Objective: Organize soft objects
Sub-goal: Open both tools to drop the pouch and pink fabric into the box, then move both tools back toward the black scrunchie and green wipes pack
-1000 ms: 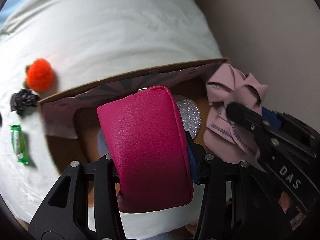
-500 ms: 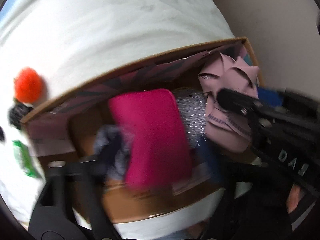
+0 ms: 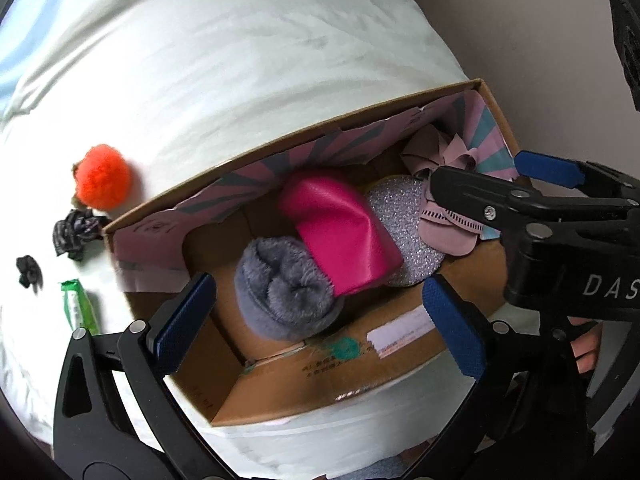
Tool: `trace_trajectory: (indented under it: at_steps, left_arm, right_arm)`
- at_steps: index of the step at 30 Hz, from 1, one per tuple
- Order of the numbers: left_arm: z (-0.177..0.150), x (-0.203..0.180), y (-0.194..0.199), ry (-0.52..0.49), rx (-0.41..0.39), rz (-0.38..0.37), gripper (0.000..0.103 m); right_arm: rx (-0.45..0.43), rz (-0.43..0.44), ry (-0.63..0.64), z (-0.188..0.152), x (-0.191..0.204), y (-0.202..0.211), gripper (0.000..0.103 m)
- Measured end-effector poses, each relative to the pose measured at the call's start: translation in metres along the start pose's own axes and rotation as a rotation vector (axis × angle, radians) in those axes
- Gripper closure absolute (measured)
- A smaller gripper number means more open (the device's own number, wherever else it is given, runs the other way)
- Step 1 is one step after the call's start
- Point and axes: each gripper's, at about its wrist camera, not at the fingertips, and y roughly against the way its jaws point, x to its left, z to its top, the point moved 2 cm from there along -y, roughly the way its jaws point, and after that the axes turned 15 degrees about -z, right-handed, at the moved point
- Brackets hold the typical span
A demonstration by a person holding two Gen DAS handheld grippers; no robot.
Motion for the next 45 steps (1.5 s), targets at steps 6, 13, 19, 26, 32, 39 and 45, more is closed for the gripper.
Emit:
trace_trajectory:
  at_steps: [6,13,19,26,32,39,45]
  left_arm:
    - [-0.019,0.0,0.049,0.01,-0.083,-0.02,0.001]
    - [-0.049,0.006,0.129,0.017,-0.212,-0.019,0.001]
    - [-0.086,0.02,0.199,0.06,-0.341,-0.013,0.001]
    - [-0.147,0.06,0.268,0.113,-0.463,0.015,0.001]
    - [-0.204,0.098,0.312,0.124,-0.543,0.076,0.0]
    - [-0.253,0.16,0.355,0.129,-0.6,0.122,0.0]
    - [-0.266,0.22,0.369,0.132,-0.611,0.119,0.0]
  right_arm:
    - [-0.051,-0.005,0.024,-0.005,0.009,0.038,0.006]
    - [-0.162,0.01,0.05,-0.02,0.031,0.107,0.006]
    - [-0.286,-0.008,0.094,-0.038,0.064,0.173,0.006]
    - [-0.397,-0.011,0.129,-0.074,0.116,0.235,0.006]
    - [-0.469,-0.007,0.146,-0.109,0.165,0.272,0.006]
    - [-0.516,0.019,0.115,-0.136,0.224,0.289,0.006]
    - [-0.51,0.026,0.095,-0.143,0.281,0.279,0.006]
